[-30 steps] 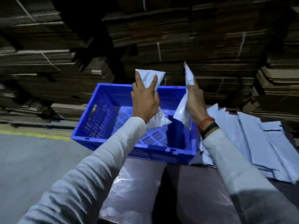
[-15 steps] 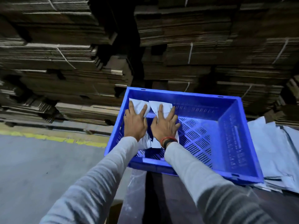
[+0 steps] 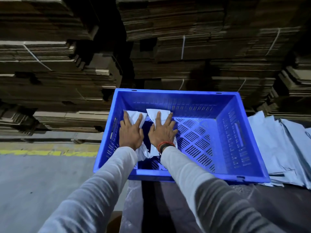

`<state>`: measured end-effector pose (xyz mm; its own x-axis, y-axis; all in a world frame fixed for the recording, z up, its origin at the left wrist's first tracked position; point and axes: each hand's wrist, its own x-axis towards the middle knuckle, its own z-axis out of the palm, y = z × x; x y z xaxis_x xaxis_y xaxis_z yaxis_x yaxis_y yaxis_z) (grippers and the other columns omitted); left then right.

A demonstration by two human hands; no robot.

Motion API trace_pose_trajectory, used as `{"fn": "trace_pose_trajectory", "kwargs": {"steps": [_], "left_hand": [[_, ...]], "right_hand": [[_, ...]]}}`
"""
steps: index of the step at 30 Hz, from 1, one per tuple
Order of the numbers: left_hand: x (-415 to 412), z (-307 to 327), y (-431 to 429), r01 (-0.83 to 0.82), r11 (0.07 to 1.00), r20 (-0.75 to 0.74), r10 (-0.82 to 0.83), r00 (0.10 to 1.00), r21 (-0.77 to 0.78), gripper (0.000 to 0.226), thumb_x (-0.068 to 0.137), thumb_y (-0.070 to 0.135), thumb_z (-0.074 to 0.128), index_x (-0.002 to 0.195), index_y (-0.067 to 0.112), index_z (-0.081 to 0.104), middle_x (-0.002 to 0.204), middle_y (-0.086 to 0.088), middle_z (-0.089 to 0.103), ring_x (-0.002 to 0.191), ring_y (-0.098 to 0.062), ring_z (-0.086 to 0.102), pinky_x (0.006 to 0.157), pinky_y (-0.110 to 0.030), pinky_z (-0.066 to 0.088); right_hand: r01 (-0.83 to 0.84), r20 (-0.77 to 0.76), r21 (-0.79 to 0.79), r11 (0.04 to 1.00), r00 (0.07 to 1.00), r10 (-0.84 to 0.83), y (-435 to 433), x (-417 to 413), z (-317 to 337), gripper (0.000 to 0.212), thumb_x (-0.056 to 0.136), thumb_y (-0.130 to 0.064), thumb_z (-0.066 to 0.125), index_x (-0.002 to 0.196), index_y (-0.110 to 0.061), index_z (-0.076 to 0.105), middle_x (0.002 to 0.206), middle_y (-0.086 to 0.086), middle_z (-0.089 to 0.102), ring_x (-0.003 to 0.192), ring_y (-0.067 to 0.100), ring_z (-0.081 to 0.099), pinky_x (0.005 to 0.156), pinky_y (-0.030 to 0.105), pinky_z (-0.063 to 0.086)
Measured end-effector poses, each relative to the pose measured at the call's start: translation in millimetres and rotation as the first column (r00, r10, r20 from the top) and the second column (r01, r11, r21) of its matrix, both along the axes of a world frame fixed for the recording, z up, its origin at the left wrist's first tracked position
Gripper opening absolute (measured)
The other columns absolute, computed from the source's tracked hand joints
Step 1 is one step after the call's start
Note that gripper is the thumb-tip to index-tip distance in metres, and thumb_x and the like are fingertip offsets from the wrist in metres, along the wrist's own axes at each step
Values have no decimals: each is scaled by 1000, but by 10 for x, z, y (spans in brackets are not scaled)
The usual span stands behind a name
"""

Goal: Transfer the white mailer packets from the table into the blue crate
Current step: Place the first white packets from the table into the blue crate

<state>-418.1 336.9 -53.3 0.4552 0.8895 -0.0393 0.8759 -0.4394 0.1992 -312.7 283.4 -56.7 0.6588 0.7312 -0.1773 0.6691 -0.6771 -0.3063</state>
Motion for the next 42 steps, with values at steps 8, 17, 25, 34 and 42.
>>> {"fn": "trace_pose_trajectory", "kwargs": {"steps": [8,17,25,34,42], "left_hand": [[-19,-290,86,12,961,-54,-28,998,-277,69,101,40,37,156,29,-4,160,-17,-21,149,-42,5,119,-55,12],[-52,-312,67,42,908,-171,-124,977,-418,67,103,49,24,155,26,-14,160,-12,-26,149,-32,-17,120,-51,-1],[-174,-263,47,55,859,-223,-194,955,-509,70,102,51,26,155,25,-12,162,-12,-19,149,-34,-15,122,-52,3],[-256,-326,21,1,807,-273,-200,941,-590,68,98,58,26,156,31,2,164,-7,-11,151,-32,-9,120,-57,7],[-248,143,-109,119,870,-179,-229,957,-479,66,104,39,35,156,9,7,163,-20,1,149,-42,5,121,-47,11]], "right_hand": [[-27,-60,-122,992,998,20,114,-98,-244,74,97,-51,30,154,-24,-6,158,20,-23,146,43,0,107,64,23],[-110,-263,-233,966,964,46,24,-84,-193,71,99,-57,25,154,-28,-11,157,15,-29,145,42,-16,111,69,11],[-125,-275,-231,965,960,58,-105,-93,-42,71,99,-58,22,153,-27,-12,157,15,-29,145,42,-17,113,67,6],[-113,-300,-194,975,953,51,-292,-72,145,73,97,-63,21,154,-28,-9,158,15,-24,146,41,-14,114,63,2],[-20,-250,-84,996,968,-2,-593,59,240,69,98,-59,25,155,-31,-1,161,17,-14,148,37,-8,118,53,8]]}}
